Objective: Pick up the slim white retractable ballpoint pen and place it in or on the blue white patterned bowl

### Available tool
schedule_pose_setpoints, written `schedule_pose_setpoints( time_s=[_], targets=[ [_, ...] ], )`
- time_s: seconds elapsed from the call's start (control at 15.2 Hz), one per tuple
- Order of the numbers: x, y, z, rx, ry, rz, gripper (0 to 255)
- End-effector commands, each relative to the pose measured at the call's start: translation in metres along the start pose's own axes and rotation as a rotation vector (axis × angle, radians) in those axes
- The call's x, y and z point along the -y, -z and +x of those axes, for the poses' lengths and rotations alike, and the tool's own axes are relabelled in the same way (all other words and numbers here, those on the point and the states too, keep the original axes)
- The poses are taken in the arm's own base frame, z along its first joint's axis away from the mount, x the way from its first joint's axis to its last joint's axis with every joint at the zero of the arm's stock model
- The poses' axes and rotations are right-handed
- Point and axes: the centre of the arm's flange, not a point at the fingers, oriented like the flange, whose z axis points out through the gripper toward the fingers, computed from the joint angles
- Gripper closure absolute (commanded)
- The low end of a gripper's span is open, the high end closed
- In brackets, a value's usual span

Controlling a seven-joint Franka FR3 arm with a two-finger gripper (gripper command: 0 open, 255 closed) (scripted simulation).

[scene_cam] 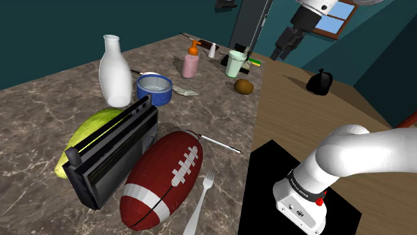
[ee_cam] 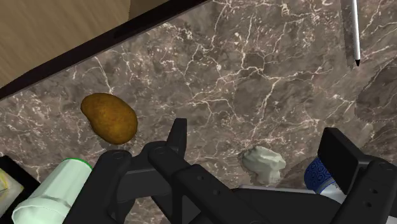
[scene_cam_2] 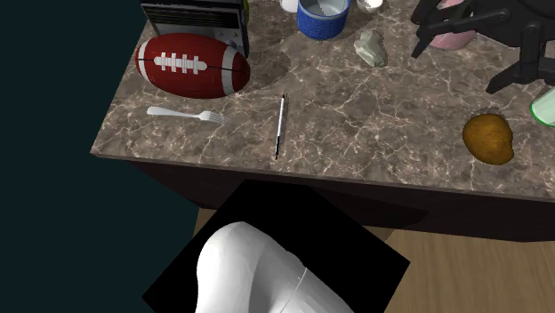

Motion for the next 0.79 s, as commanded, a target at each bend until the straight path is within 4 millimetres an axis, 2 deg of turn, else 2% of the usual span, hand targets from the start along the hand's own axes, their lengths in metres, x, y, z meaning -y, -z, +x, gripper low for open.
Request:
schedule_pose_setpoints(
  time_s=[0.0,0.73],
  targets=[
    [0.0,0.0,0.0,0.0,0.0,0.0,0],
    [0.067,-0.121,0.016,0.072,0.178,0.109,0]
  ],
)
